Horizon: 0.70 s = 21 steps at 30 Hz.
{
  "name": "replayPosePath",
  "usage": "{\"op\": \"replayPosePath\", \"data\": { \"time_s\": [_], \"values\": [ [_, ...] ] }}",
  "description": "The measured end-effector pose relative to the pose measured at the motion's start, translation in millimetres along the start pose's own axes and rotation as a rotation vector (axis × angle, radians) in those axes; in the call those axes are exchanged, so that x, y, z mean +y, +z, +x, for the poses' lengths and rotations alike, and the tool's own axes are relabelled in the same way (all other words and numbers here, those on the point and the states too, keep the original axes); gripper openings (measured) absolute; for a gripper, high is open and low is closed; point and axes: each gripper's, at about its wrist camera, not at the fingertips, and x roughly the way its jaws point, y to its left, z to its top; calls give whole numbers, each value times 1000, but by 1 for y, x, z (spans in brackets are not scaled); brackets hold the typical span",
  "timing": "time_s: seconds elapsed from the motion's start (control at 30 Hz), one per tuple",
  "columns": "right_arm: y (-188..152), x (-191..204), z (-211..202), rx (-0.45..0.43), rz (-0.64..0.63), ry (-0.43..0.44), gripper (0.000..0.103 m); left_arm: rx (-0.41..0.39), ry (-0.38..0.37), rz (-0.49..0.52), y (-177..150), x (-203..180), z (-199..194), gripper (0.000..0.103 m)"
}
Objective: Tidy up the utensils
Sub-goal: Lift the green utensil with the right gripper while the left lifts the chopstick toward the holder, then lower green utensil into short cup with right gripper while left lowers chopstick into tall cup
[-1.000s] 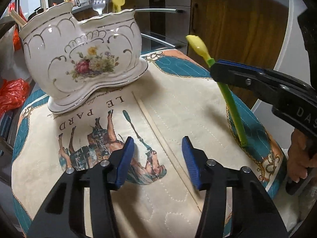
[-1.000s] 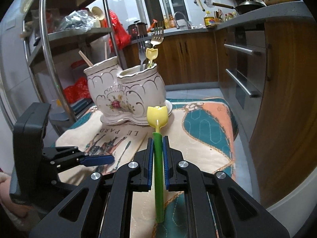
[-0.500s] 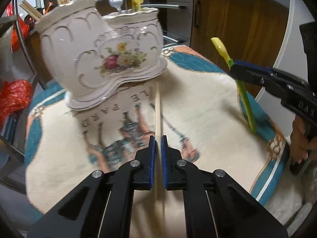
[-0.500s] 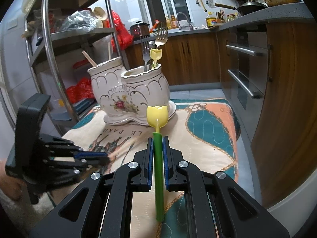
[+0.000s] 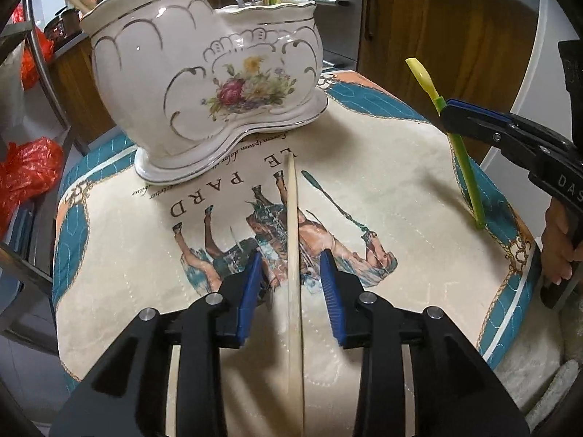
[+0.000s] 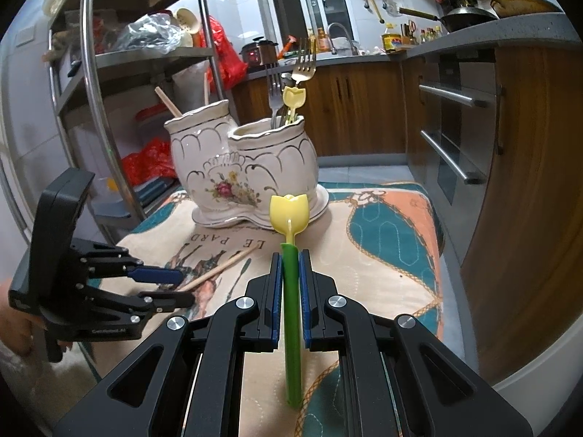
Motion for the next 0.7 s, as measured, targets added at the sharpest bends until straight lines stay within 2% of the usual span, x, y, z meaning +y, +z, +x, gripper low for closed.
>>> {"op": "replayPosePath", "data": {
  "time_s": [0.17,0.23,0.3,0.4,0.53,0.57,0.7],
  "values": [
    [1,2,-1,-11,-4,4,10,6,13,41,6,-3,8,31],
    [2,3,-2,-14,-6,8,10,8,18,64,5,-4,7,17],
    [3,5,-3,-18,-10,9,10,5,16,77,3,-2,6,9],
    [6,9,-7,-41,-20,10,10,-16,12,87,3,0,9,6],
    [10,12,-13,-85,-21,23,10,-89,16,105,-1,4,1,5],
    [12,12,-15,-101,-19,25,10,-135,-13,112,-3,5,-6,5],
    [21,15,-21,-139,-38,8,10,-270,-36,115,-11,13,-36,5]
  ]
}}
